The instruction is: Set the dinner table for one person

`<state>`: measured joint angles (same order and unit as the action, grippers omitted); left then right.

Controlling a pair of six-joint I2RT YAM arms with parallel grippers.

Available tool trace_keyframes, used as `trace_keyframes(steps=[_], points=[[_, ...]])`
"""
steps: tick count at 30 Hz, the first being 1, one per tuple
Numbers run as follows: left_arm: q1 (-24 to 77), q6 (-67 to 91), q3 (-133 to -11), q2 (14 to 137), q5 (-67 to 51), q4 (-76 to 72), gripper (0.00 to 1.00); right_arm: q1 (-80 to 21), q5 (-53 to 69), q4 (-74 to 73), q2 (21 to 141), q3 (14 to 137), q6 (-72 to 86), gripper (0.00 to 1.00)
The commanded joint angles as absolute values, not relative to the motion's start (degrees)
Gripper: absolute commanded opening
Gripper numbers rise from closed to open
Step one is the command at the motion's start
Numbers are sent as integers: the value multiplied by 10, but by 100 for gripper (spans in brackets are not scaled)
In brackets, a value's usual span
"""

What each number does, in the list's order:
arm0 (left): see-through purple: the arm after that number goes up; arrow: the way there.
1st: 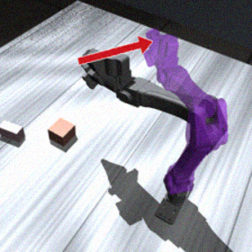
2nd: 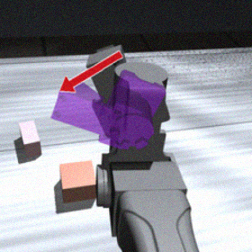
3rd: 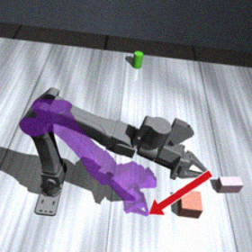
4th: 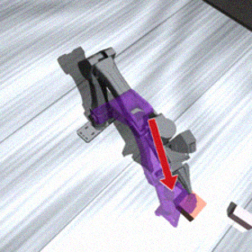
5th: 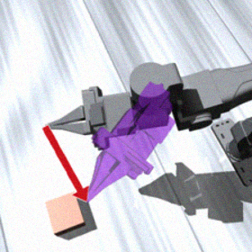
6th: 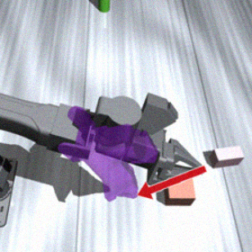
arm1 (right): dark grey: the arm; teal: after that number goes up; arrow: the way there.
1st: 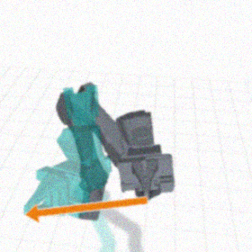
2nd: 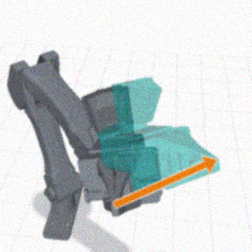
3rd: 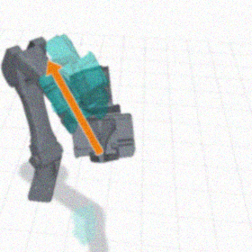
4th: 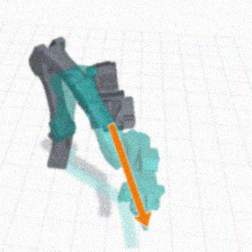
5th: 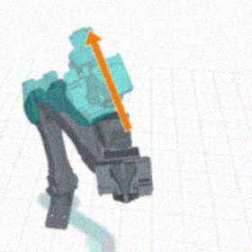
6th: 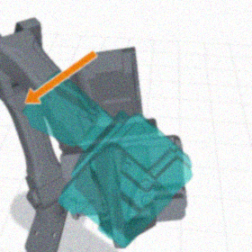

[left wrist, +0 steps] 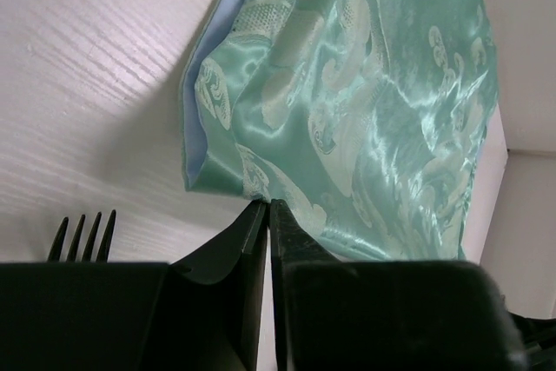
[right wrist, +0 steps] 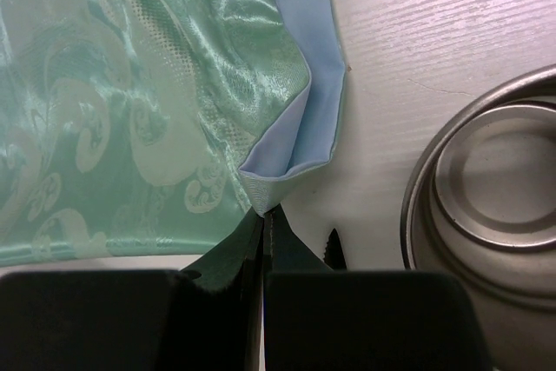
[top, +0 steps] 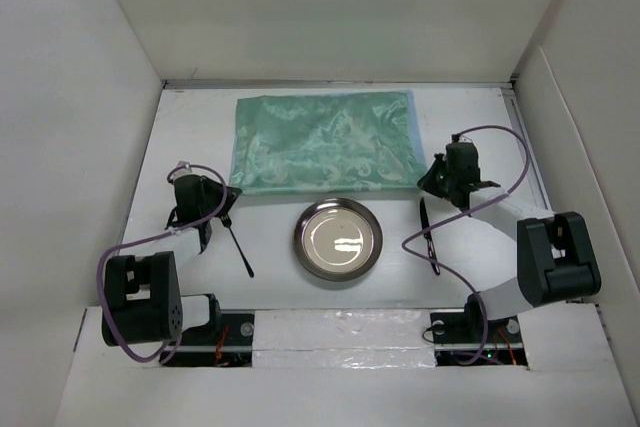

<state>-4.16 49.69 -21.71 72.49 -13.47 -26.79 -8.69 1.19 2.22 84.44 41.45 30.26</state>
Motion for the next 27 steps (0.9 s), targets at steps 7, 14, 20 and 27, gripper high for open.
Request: trace_keyframes(steps=[7, 14, 20, 27], points=[[-41, 479, -191, 694, -173, -302, 23, -83, -19, 46, 811, 406, 301, 15], [-41, 483, -192, 568, -181, -276, 40, -115, -46, 15, 729, 413, 294, 49], [-41, 477, -218, 483, -148, -250, 40, -137, -72, 4, 675, 418, 284, 34], [-35, 474, -247, 494, -218, -251, 21, -197, 43, 11, 679, 375, 274, 0]])
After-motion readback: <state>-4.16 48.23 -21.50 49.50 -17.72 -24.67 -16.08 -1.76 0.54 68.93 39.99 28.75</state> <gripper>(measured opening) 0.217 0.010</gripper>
